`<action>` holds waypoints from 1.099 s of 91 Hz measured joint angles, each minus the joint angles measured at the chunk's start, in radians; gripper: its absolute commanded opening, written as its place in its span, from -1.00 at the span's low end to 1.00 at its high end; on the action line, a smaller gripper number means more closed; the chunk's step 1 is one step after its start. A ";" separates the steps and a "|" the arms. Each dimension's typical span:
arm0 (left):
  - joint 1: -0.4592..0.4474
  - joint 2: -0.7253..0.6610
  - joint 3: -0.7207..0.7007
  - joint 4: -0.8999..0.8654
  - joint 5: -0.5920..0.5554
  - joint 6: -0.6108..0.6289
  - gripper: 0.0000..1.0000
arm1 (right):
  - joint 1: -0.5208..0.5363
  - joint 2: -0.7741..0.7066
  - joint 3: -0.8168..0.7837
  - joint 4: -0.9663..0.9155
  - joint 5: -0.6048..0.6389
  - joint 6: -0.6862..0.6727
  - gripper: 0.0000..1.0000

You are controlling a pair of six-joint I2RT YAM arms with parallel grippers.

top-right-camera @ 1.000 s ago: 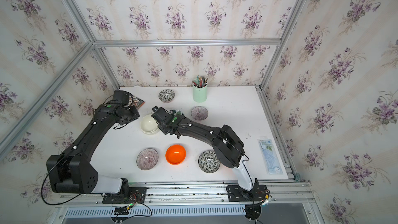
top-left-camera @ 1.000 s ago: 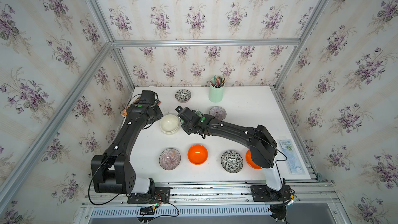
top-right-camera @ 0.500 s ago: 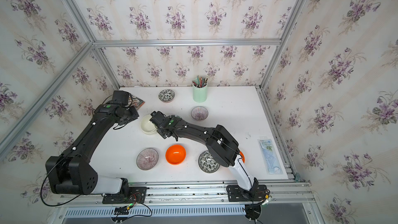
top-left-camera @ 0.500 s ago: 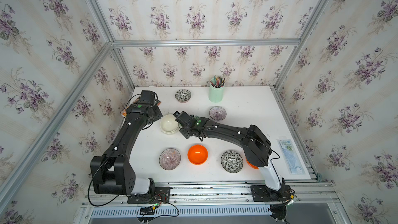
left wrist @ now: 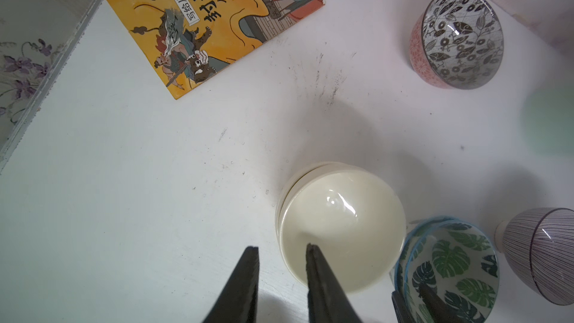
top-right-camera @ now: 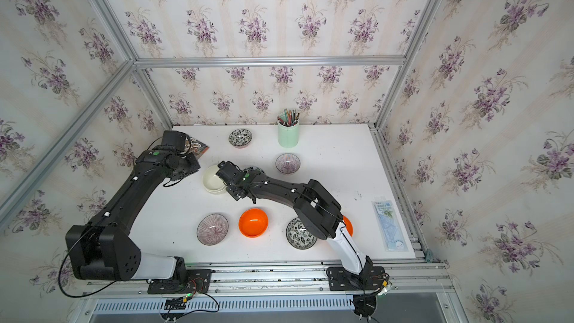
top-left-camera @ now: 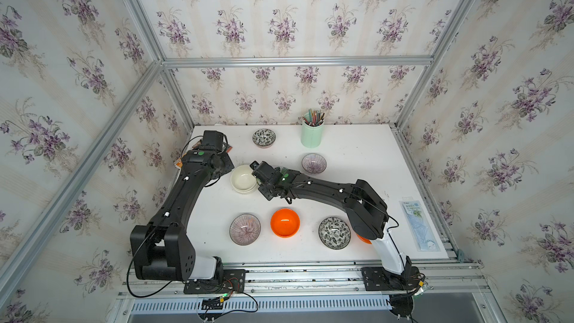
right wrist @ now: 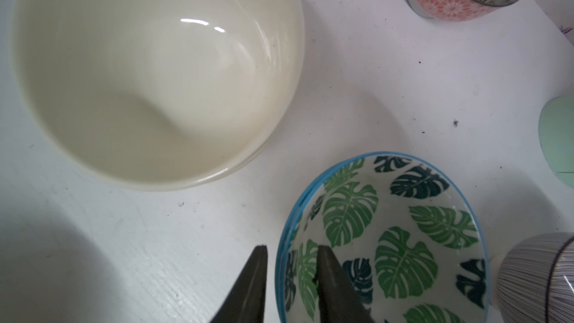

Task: Stack the bowls
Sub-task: Place the bowl in the bowl, then move the bowl to the center of the board.

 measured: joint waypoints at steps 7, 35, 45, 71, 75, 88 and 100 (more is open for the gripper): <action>0.000 0.000 0.000 0.000 0.000 0.000 -0.38 | 0.000 -0.052 -0.040 0.015 -0.001 0.008 -0.09; 0.000 -0.011 -0.001 -0.002 0.013 0.001 -0.40 | -0.124 -0.293 -0.240 0.123 -0.037 0.061 -0.01; -0.004 -0.058 -0.019 -0.005 0.019 0.002 -0.40 | -0.226 -0.343 -0.321 0.147 -0.065 0.098 0.08; -0.005 -0.105 -0.069 -0.014 0.027 0.016 -0.40 | -0.565 -0.355 -0.446 0.221 -0.110 0.218 0.11; -0.005 -0.105 -0.069 -0.015 0.027 0.016 -0.39 | -0.584 -0.339 -0.438 0.226 -0.117 0.226 0.11; -0.005 -0.105 -0.069 -0.015 0.027 0.016 -0.39 | -0.621 -0.280 -0.398 0.234 -0.155 0.237 0.09; -0.005 -0.103 -0.068 -0.015 0.027 0.015 -0.39 | -0.643 -0.233 -0.373 0.238 -0.171 0.241 0.03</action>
